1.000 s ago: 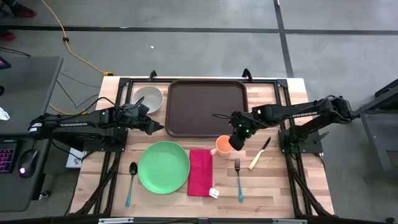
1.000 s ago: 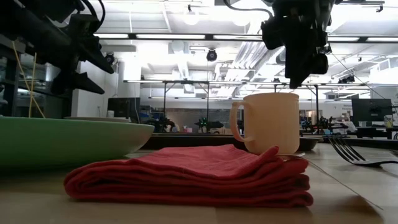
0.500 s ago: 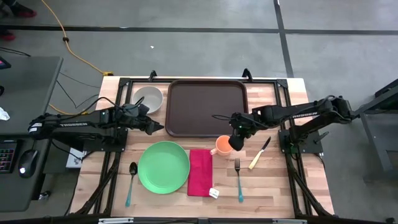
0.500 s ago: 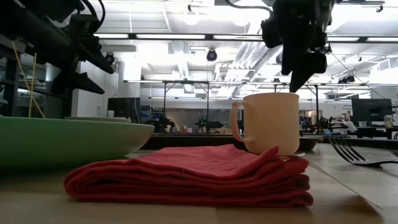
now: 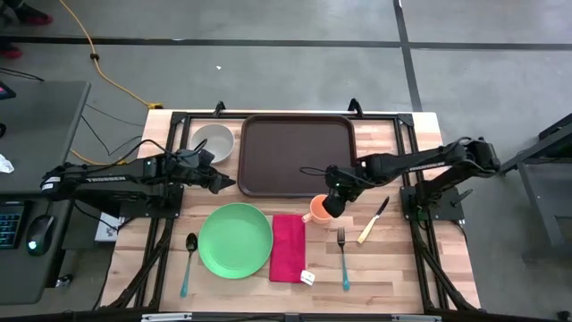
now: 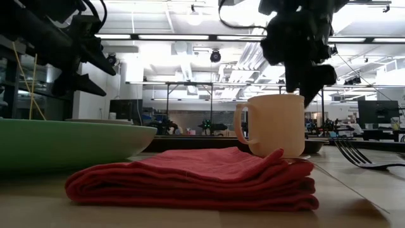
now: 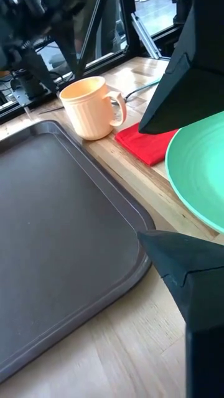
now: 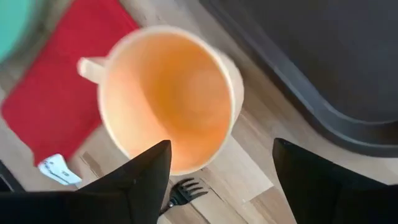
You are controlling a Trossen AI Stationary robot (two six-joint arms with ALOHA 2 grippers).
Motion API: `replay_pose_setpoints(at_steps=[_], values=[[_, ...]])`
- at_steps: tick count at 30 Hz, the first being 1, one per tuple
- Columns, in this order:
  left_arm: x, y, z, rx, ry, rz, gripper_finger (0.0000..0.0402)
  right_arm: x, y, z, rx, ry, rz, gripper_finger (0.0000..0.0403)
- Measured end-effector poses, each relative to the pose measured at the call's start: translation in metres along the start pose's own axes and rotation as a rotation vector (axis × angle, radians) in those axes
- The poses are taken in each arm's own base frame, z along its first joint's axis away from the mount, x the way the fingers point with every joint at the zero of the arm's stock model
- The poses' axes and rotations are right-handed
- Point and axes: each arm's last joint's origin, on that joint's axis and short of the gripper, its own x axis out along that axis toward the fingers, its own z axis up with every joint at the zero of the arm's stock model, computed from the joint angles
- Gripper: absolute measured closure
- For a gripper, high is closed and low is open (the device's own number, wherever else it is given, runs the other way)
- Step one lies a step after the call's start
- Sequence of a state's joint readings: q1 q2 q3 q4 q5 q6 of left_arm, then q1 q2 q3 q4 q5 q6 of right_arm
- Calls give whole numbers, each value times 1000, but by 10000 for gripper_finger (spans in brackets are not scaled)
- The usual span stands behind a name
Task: Set up tray
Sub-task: Put the yellow mug on the brown tray
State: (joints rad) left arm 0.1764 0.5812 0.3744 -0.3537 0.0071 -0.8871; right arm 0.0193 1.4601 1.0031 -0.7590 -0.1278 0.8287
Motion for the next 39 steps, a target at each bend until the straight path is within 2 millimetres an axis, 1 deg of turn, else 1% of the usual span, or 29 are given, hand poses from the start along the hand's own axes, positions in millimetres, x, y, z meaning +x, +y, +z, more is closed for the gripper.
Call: replay_pose_setpoints(at_steps=[4, 7, 12, 16, 22, 35, 37, 39], values=[[0, 0, 0, 0, -1, 2, 108, 14, 0, 2, -10, 40, -29, 142], [0, 0, 0, 0, -1, 2, 108, 18, 1, 3, -16, 35, -26, 143], [0, 0, 0, 0, -1, 2, 108, 19, 1, 5, -3, 2, -48, 154], [0, 0, 0, 0, -1, 2, 108, 18, -1, 7, 23, -12, -58, 174], [0, 1, 0, 0, -7, 19, 108, 18, -4, 10, 50, -22, -65, 228], [0, 2, 0, 0, -10, 28, 108, 18, -4, 12, 55, -89, -100, 388], [0, 2, 0, 0, -10, 28, 108, 18, -4, 13, 44, -96, -108, 398], [0, 1, 0, 0, -10, 28, 108, 18, -4, 13, 49, -100, -108, 394]])
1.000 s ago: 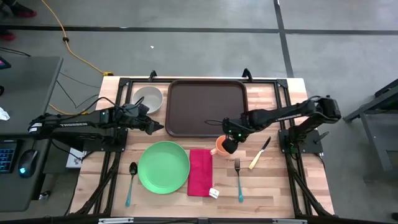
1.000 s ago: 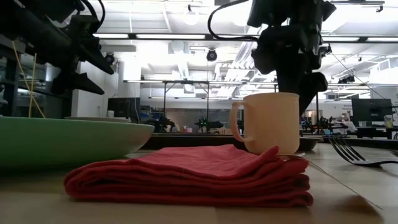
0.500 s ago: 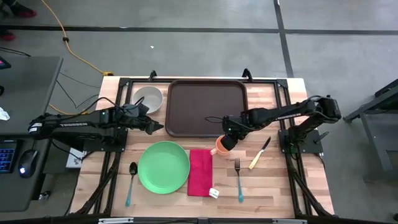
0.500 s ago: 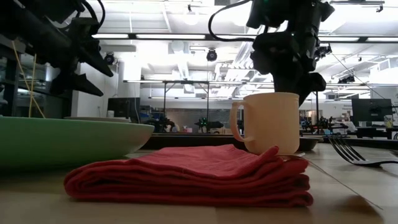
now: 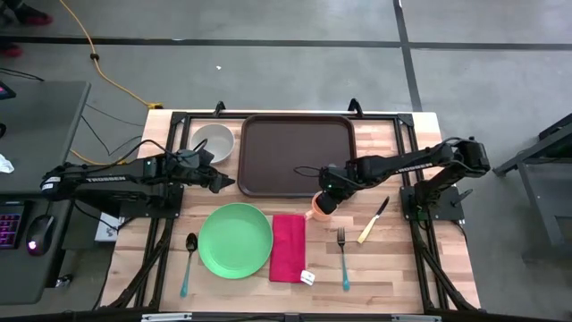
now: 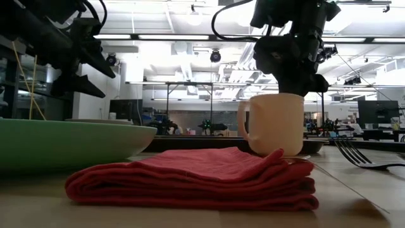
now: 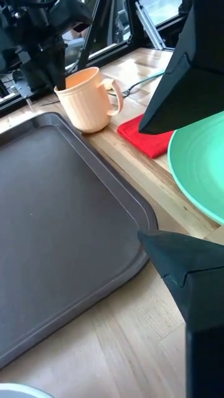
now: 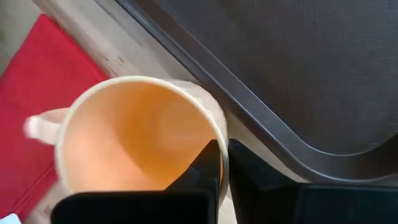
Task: Set up tray
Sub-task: Put the yellow mug on the brown tray
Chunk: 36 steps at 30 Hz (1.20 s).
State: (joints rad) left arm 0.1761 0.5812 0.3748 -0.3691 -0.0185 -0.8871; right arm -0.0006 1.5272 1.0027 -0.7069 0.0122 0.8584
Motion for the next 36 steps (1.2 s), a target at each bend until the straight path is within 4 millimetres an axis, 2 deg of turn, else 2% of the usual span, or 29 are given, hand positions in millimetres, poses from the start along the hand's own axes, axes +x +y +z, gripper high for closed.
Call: replay_pose_setpoints(at_steps=[8, 15, 22, 27, 32, 36], values=[[0, 0, 0, 0, -1, -1, 108, 0, 4, 2, 25, 11, 69, 400], [0, 0, 0, -1, -4, -4, 108, -7, 18, 4, 25, 8, 162, 402], [0, -4, 3, -12, -32, -39, 108, -42, 42, 23, -26, -127, 225, 402], [-1, -13, 11, -43, -101, -143, 108, -72, 54, 41, -88, -253, 242, 403], [-5, -24, 20, -28, -197, -263, 108, -93, 54, 56, -116, -329, 230, 403], [-7, -30, 25, 30, -257, -318, 108, -98, 48, 64, -120, -343, 220, 403]])
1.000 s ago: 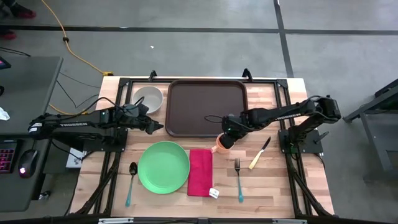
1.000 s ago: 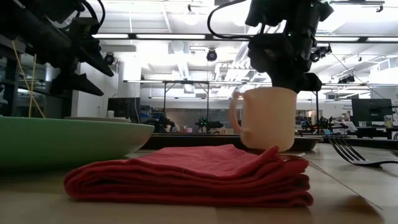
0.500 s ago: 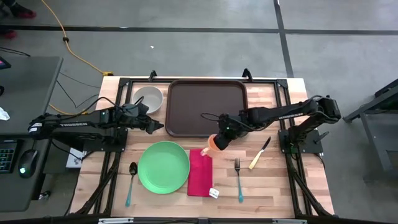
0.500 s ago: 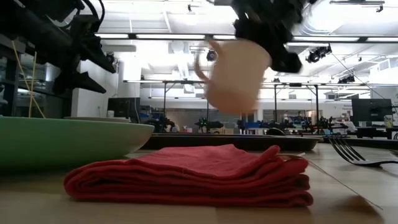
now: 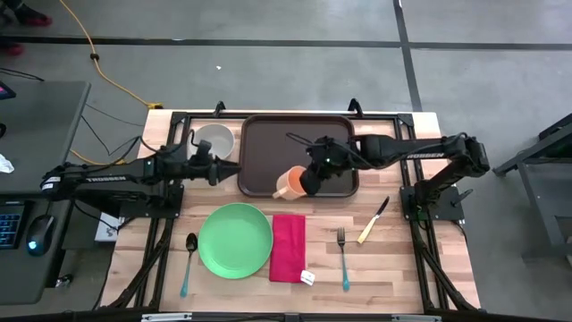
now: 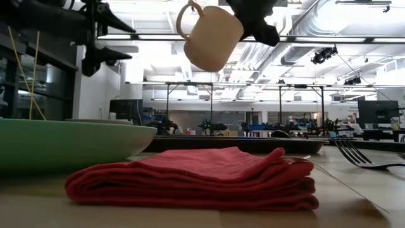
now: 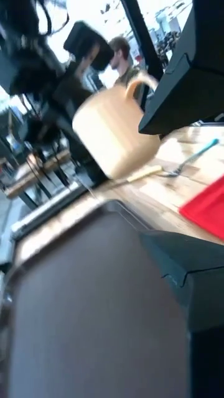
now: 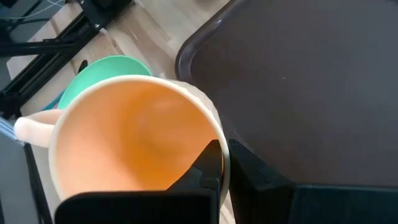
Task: Set up tray
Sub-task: Put the yellow mug on the brown tray
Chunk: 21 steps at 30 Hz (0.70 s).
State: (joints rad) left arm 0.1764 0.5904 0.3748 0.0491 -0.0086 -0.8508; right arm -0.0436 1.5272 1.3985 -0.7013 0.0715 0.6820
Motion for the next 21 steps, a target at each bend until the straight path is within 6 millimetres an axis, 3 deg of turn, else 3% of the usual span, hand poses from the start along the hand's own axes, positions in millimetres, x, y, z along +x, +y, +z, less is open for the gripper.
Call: replay_pose_setpoints(at_steps=[5, 10, 16, 21], values=[[6, -2, 2, 16, -20, -24, 108, 5, -7, 6, 13, 17, 2, 403], [14, -3, 2, 19, -5, -7, 108, 29, -13, 7, 12, 77, -4, 403], [26, -25, 22, 156, 22, 20, 108, 52, -24, 10, 35, 102, -51, 403], [37, -44, 38, 277, 107, 102, 108, 55, -32, 16, 91, 47, -115, 403]])
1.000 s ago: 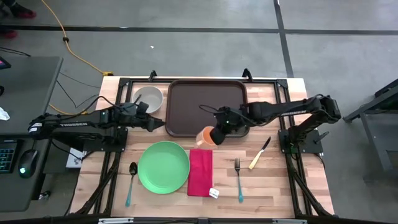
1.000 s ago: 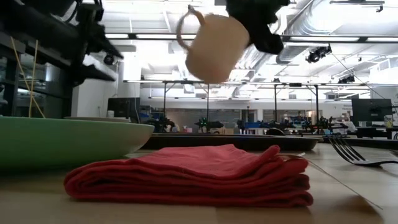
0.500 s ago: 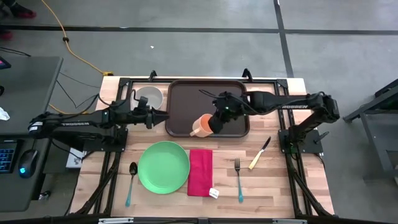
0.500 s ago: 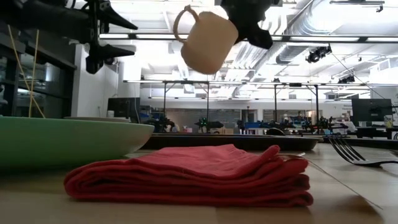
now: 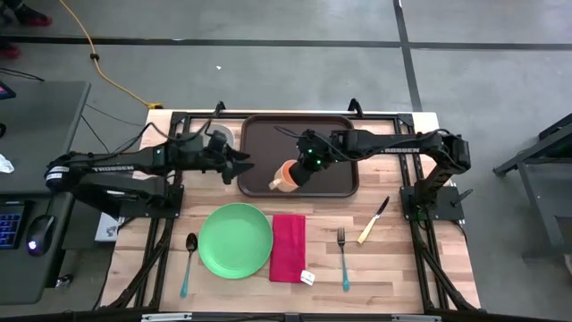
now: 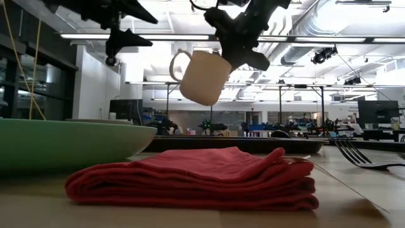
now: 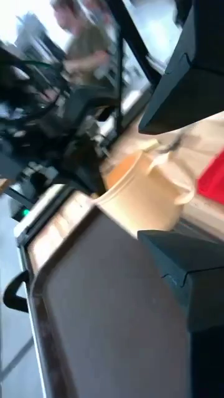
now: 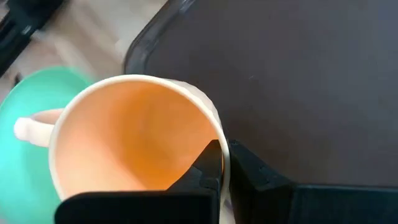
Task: Set up tray
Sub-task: Put the yellow mug on the brown tray
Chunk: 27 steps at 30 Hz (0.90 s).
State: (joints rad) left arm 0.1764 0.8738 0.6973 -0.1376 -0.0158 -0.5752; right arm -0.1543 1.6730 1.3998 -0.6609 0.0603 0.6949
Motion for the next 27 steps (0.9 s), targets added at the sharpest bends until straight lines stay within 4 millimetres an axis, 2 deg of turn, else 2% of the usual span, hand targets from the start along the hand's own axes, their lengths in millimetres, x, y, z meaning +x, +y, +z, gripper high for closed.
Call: replay_pose_setpoints(at_steps=[9, 17, 22, 27], values=[[28, -15, 26, 130, 96, 132, 108, 0, -6, 11, 65, -109, -61, 403], [52, -23, 40, 139, 100, 191, 108, 0, -8, 13, 91, -186, -129, 403], [62, -27, 48, 144, 94, 234, 108, 1, -2, 14, 90, -248, -135, 403], [70, -26, 47, 153, 142, 291, 108, 5, 7, 11, 62, -291, -139, 403]])
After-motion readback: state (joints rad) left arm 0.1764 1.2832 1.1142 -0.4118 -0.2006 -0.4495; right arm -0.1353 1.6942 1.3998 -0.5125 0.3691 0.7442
